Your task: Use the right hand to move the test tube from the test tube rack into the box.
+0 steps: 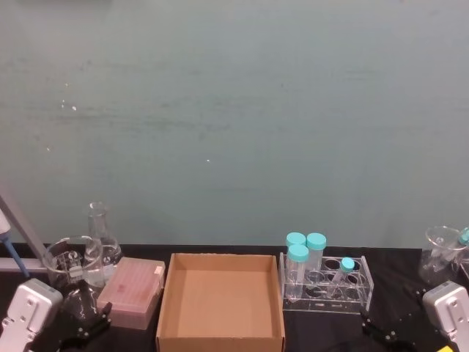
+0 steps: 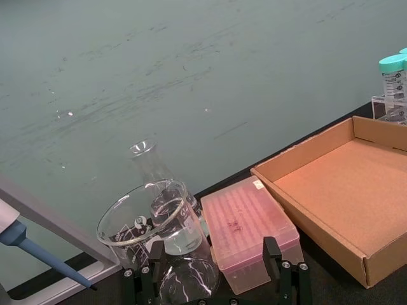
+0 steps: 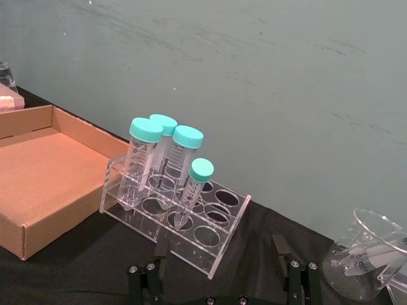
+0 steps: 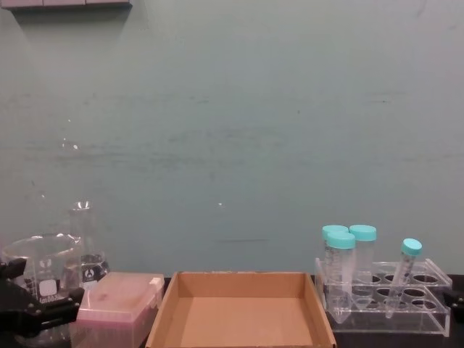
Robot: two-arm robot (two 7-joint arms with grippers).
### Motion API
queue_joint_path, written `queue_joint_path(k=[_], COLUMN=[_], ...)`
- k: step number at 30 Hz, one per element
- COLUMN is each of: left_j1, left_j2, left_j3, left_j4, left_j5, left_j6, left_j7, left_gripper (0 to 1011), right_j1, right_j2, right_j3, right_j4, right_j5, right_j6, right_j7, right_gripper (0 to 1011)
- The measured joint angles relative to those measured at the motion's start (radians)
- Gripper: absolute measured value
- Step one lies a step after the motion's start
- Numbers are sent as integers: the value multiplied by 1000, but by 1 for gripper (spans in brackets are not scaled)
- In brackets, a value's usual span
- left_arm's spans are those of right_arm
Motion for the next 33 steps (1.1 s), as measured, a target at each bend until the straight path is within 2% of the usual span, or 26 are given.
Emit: queue_joint_path(k=[23,33], left_j1=[0,0], left_j2=[0,0], left_j3=[0,0], left_j4=[0,0], left_j5=[0,0], left_j6=[0,0], left_j7=[0,0], left_gripper=[1000,1000], right_j1=[0,35], right_j2=[0,-37], right_j3=[0,35], right_j4=[0,66], right_j5=[0,70], right_j6=[0,-16], right_j7=[0,122], right_gripper=[1002,1003])
